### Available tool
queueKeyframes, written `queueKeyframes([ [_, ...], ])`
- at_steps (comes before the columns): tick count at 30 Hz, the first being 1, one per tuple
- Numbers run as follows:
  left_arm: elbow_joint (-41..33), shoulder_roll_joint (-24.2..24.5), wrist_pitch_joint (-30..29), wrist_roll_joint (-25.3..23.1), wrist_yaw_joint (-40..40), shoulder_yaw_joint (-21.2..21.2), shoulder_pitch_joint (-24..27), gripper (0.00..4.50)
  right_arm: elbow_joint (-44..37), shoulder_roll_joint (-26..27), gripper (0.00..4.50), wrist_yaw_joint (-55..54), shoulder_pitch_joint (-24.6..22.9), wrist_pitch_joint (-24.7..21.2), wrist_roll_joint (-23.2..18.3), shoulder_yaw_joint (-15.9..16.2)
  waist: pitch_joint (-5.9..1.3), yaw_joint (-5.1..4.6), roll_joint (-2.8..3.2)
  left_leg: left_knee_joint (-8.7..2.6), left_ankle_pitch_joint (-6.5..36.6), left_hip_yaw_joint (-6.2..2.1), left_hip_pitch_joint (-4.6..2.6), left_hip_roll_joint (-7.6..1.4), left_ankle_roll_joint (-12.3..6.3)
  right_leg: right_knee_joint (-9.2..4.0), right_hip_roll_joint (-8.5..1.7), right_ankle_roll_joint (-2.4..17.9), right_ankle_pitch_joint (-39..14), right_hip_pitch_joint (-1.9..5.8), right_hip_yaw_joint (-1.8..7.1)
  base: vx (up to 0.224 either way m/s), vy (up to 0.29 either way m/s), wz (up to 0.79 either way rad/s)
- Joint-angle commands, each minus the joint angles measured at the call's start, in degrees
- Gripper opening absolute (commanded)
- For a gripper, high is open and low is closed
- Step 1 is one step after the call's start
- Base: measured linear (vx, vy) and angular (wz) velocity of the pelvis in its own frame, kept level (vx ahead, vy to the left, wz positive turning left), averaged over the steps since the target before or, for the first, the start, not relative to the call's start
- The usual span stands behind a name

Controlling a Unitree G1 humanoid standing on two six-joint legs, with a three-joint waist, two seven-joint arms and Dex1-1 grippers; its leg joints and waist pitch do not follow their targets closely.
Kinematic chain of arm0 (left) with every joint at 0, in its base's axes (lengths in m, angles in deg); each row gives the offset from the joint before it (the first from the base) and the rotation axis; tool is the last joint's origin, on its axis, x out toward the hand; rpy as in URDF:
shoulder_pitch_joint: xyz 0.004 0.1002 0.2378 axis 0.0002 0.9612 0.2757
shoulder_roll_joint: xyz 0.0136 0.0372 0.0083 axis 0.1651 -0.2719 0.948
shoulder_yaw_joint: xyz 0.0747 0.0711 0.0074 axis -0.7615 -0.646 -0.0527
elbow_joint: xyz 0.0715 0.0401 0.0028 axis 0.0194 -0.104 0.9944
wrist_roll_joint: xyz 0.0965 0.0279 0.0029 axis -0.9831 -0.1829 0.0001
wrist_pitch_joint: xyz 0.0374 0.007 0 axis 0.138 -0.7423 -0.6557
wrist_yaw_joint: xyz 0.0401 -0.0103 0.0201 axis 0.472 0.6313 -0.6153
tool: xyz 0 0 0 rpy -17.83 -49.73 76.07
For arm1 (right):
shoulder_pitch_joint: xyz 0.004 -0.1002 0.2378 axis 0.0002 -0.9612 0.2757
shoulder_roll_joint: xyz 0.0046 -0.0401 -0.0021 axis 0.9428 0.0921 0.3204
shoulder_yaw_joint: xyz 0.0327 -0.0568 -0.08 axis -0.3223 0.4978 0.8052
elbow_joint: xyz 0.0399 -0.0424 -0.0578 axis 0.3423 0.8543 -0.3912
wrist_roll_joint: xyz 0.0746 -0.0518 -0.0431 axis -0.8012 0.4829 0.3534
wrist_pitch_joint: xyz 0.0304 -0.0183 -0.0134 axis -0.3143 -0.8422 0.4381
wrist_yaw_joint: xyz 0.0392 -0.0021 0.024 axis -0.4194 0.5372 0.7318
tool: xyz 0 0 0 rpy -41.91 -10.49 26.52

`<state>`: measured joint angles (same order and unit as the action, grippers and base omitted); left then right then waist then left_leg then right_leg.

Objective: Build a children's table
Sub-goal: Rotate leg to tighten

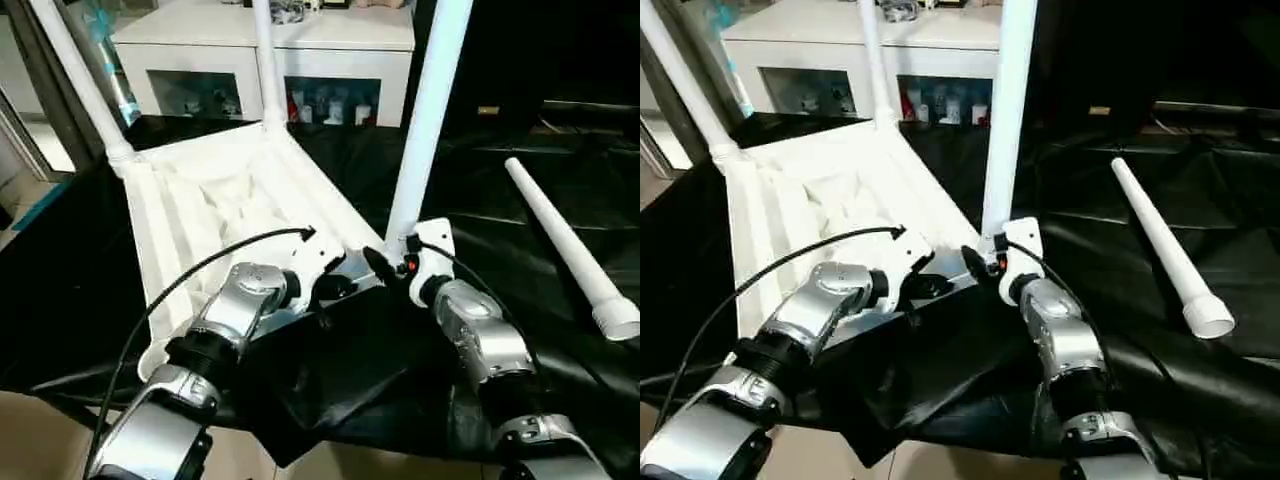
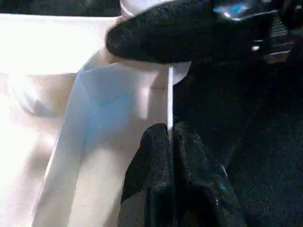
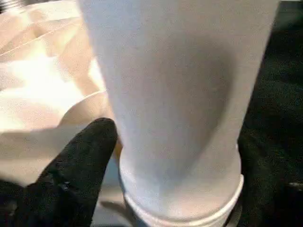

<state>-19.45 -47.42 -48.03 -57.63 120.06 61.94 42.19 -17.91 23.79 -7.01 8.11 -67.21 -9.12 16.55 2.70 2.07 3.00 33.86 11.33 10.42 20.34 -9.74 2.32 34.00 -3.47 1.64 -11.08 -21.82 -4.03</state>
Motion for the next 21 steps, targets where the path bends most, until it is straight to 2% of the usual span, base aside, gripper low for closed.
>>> queueKeyframes([
  [1,-3.14,-0.06,1.89,1.30,4.33,-1.37,0.94,0.00,-2.41,0.32,3.80,9.92,-1.87,-1.43,-1.54,6.11,-2.93,0.20,-0.81,-4.36,12.80,-1.76,0.16,-3.44,-3.41,-5.25,-5.64,9.37,-19.78,2.25,3.19,0.000,0.000,0.00],
  [4,-6.39,3.72,2.32,2.40,11.74,-2.77,2.86,0.00,-7.21,-4.46,3.80,18.63,-3.91,-3.21,-4.17,6.69,-3.13,0.34,-0.83,-4.18,9.77,-1.70,0.61,-3.51,-4.85,-4.59,-5.54,10.58,-14.62,2.62,3.13,0.000,0.000,0.00],
  [5,-7.00,4.51,2.37,2.60,13.21,-3.07,3.22,0.00,-8.01,-5.48,3.80,20.30,-4.32,-3.40,-4.56,6.82,-3.31,0.60,-0.78,-3.92,8.62,-1.66,0.54,-3.62,-5.58,-4.38,-5.60,11.12,-12.67,2.71,3.07,0.000,0.000,0.00],
  [7,-8.13,6.04,1.99,3.06,15.73,-3.46,3.83,0.00,-9.18,-7.74,3.80,23.44,-5.18,-3.42,-4.78,7.18,-3.80,0.84,-0.53,-3.49,4.83,-1.44,0.51,-3.86,-6.81,-3.39,-5.27,13.19,-4.88,2.52,2.99,0.025,-0.002,0.01],
  [9,-9.04,7.37,1.60,3.65,17.97,-3.62,4.30,0.00,-10.12,-9.85,3.80,26.24,-5.85,-3.50,-5.07,7.34,-4.07,1.12,-0.54,-3.12,2.09,-1.41,0.59,-3.85,-7.98,-2.60,-5.28,14.66,1.13,2.70,2.93,0.051,-0.002,0.02],
  [11,-9.76,8.81,1.51,3.88,20.42,-3.94,4.69,0.00,-10.69,-11.64,3.80,28.68,-6.19,-3.30,-5.13,7.14,-4.17,1.50,-0.53,-2.85,0.67,-1.34,0.75,-3.89,-9.13,-2.14,-5.22,15.41,4.23,2.58,2.84,0.000,0.000,0.00],
  [13,-10.75,10.24,0.88,4.03,22.76,-4.22,5.09,0.00,-11.31,-13.13,3.80,30.53,-6.28,-3.33,-5.28,6.71,-3.98,1.85,-0.43,-2.82,1.49,-1.27,0.76,-3.96,-9.46,-2.34,-5.33,15.47,2.79,2.35,2.76,0.000,0.000,0.00],
  [14,-11.60,11.13,0.54,4.25,24.00,-4.44,5.39,0.00,-11.93,-14.07,3.80,31.52,-6.38,-3.64,-5.69,6.64,-3.93,2.05,-0.45,-2.94,2.73,-1.27,0.62,-4.09,-8.84,-2.53,-5.34,15.25,0.64,2.36,2.76,0.000,0.000,0.00],
  [15,-11.94,11.58,0.36,4.30,24.52,-4.56,5.51,0.00,-12.11,-14.44,3.80,31.82,-6.39,-3.67,-5.82,6.60,-3.90,2.14,-0.20,-2.97,3.27,-1.31,0.62,-4.11,-8.45,-2.57,-5.40,15.18,-0.25,2.37,2.78,0.000,0.000,0.00],
  [18,-12.24,12.40,0.33,4.25,25.44,-4.77,5.62,0.00,-11.99,-14.97,3.80,32.38,-6.33,-3.67,-6.12,6.59,-3.71,2.35,-0.20,-3.14,5.29,-1.21,0.41,-4.08,-6.94,-2.97,-5.27,14.63,-3.46,2.17,2.86,0.000,0.000,0.00],
  [19,-12.22,12.57,0.39,4.23,25.64,-4.82,5.60,0.00,-11.97,-15.06,3.80,32.61,-6.40,-3.69,-6.15,6.68,-3.65,2.46,-0.37,-3.24,6.09,-1.22,0.44,-3.98,-6.01,-3.16,-5.30,14.16,-5.17,2.26,2.89,0.000,0.000,0.00],
  [21,-11.87,12.60,0.54,4.04,25.62,-4.82,5.36,0.00,-12.00,-15.01,3.66,32.78,-6.49,-3.79,-6.15,6.79,-3.65,2.55,-0.37,-3.27,6.36,-1.26,0.38,-3.98,-5.36,-3.18,-5.27,13.86,-5.89,2.23,2.94,0.000,0.000,0.00],
])
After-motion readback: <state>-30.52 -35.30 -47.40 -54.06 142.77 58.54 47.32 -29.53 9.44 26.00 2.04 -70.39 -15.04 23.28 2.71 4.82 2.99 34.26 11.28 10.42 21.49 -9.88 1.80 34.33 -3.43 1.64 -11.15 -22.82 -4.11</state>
